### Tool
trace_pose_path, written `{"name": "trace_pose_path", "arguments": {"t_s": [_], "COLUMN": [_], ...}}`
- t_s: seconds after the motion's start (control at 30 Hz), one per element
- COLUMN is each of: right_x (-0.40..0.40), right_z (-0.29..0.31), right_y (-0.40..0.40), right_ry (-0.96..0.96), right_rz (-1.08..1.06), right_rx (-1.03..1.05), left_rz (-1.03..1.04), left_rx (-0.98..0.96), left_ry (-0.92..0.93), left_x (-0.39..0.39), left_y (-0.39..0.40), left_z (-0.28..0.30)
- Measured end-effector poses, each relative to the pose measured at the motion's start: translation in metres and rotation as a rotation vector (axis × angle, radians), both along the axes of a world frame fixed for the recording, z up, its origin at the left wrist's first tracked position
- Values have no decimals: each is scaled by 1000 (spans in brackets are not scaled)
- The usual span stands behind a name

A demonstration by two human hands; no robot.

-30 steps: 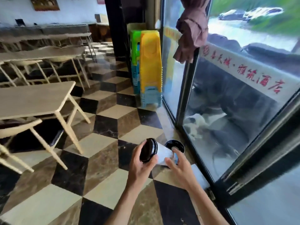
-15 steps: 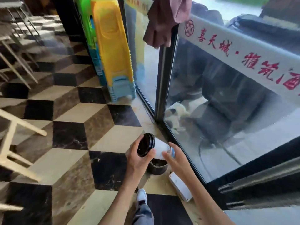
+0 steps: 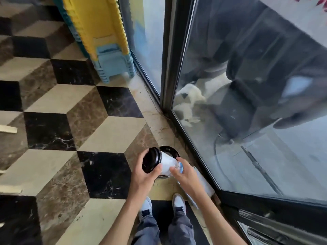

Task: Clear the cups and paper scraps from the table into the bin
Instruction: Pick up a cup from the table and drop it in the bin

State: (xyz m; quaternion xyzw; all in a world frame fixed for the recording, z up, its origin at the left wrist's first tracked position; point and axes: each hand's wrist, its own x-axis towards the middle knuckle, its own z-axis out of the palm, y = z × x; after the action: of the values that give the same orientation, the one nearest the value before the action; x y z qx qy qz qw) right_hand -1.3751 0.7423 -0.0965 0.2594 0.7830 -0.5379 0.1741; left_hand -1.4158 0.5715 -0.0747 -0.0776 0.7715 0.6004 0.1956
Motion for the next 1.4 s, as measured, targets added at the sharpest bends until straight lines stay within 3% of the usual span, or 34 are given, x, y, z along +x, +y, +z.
{"name": "trace_pose_path", "arguments": {"t_s": [0.27, 0.5, 0.7, 1.0, 1.4], "right_x": [-21, -40, -53, -70, -84], "right_z": [-174, -320, -405, -440, -383], "right_y": [10, 21, 26, 24, 23], "right_ry": [-170, -279, -299, -272, -221], "right_rz": [6, 43, 90, 111, 69], "right_rx": [-111, -105, -60, -22, -17], "left_rz": [107, 74, 51, 21, 80], "left_rx": [-108, -138, -174, -222, -178], "left_ry": [-186, -197, -211, -239, -227], "left_x": [-19, -37, -48, -58, -65], "left_y": [19, 28, 34, 42, 15], "left_z": [-160, -315, -406, -454, -410]}}
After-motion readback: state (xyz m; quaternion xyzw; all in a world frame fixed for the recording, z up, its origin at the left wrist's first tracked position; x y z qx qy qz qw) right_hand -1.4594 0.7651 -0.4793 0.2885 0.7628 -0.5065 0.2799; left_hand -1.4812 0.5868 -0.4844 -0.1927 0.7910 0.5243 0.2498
